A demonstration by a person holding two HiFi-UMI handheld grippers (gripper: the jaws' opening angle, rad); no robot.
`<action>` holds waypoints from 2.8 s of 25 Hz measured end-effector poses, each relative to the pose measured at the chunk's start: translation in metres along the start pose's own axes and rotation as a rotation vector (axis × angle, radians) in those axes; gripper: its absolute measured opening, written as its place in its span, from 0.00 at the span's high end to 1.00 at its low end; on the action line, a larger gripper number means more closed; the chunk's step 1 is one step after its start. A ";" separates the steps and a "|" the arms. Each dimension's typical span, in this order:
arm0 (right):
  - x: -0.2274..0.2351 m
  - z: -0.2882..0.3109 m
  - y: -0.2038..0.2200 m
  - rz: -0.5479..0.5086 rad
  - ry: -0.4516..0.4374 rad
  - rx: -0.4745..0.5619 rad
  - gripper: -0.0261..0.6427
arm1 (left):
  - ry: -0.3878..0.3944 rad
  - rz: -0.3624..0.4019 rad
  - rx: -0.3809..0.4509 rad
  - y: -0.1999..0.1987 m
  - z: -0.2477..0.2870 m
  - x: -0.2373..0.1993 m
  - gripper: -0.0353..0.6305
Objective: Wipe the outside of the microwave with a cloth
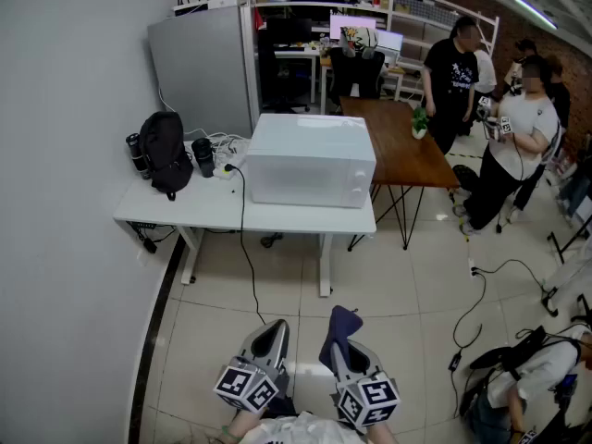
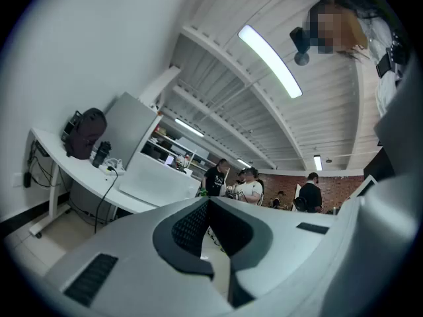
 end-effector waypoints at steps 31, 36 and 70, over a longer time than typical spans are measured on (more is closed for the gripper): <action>-0.012 0.475 -0.281 -0.216 -0.249 0.103 0.85 | -0.016 -0.011 0.067 -0.116 0.271 -0.245 0.97; -0.054 0.534 -0.245 -0.268 -0.325 -0.032 0.85 | -0.126 -0.022 0.087 -0.119 0.261 -0.280 0.97; 0.135 0.431 -0.345 -0.153 0.045 0.102 0.85 | 0.038 -0.038 -0.004 -0.098 0.307 -0.254 0.97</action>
Point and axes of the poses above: the fingertips, and each gripper's own axes: z forward along the fingers, x to its right, y out of its underside, the point moved 2 cm from there along -z, backward along the fingers, and after that the axes turned 1 degree about -x, right-handed, at the moved point
